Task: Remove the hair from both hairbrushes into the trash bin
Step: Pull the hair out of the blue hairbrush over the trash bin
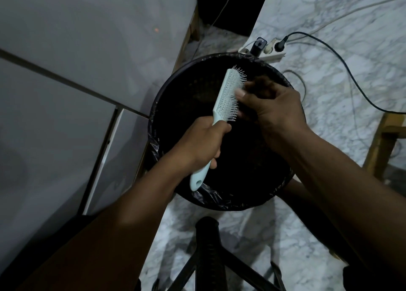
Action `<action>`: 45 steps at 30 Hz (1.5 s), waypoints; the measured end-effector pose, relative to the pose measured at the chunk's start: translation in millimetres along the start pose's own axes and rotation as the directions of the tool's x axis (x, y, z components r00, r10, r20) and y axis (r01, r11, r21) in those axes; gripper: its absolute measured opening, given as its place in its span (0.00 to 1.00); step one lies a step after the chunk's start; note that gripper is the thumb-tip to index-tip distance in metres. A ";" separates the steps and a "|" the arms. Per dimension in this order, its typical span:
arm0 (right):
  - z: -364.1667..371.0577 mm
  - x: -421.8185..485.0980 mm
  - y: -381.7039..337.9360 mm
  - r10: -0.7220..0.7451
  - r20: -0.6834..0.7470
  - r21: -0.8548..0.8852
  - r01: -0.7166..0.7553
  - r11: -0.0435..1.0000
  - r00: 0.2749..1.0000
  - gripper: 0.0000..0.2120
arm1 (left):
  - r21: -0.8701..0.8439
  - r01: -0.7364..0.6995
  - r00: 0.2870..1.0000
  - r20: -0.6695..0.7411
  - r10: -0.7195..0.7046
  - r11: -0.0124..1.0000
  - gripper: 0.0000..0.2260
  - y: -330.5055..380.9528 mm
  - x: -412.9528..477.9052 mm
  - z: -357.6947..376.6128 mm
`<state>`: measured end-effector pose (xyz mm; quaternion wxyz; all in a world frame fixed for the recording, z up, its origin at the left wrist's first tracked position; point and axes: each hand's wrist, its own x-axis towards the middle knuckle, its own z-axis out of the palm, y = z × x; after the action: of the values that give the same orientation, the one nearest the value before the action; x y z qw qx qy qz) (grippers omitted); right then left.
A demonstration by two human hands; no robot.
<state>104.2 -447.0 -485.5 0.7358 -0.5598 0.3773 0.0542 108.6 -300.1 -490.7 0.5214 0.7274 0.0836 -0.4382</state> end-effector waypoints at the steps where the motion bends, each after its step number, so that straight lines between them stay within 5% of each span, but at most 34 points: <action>1: -0.4 0.7 0.3 -0.014 -0.021 -0.028 0.014 1.000 1.000 0.05 | 0.012 0.002 1.000 0.001 -0.002 1.000 0.12 1.0 -0.9 0.4; 8: -9.1 6.0 -14.7 -0.151 -0.001 -0.179 0.148 0.973 0.989 0.05 | 0.149 0.038 0.994 -0.106 -0.022 0.988 0.12 -2.4 1.1 -9.3; 15: -16.0 8.8 -5.4 0.226 0.021 -0.404 -0.199 0.893 0.974 0.14 | 0.143 0.033 0.991 -0.136 -0.013 0.989 0.07 -1.6 3.3 -11.5; 20: -13.8 9.7 -2.4 0.206 -0.040 -0.519 -0.196 0.832 0.978 0.30 | 0.135 0.031 0.995 -0.103 -0.017 0.990 0.10 -2.4 4.0 -11.6; 27: -10.2 9.2 0.4 0.012 0.139 -0.339 0.036 0.940 0.990 0.34 | -0.069 0.034 0.993 0.117 -0.026 0.997 0.05 6.5 -2.4 -11.6; 33: -11.6 10.3 -1.7 -0.121 -0.005 -0.148 0.119 0.982 0.993 0.10 | -0.108 0.040 0.977 0.211 -0.016 0.993 0.06 7.2 -4.6 -12.7; 37: -12.0 11.9 3.2 -0.040 -0.077 -0.005 0.040 0.999 0.996 0.07 | -0.132 0.061 0.968 0.251 -0.026 0.989 0.06 7.8 -3.8 -12.9; 42: -13.3 21.1 6.5 0.314 -0.034 0.338 -0.284 0.897 0.949 0.11 | -0.077 0.062 0.982 0.184 -0.047 0.995 0.06 4.5 -0.4 -15.2; 45: -17.3 26.1 9.9 0.364 -0.188 0.246 -0.315 0.917 0.912 0.18 | -0.065 0.067 0.993 0.101 -0.060 0.996 0.05 1.0 1.8 -17.6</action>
<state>109.1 -467.3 -510.9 0.7213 -0.4066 0.5555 0.0763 120.0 -286.5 -490.1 0.5350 0.6838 0.0957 -0.4868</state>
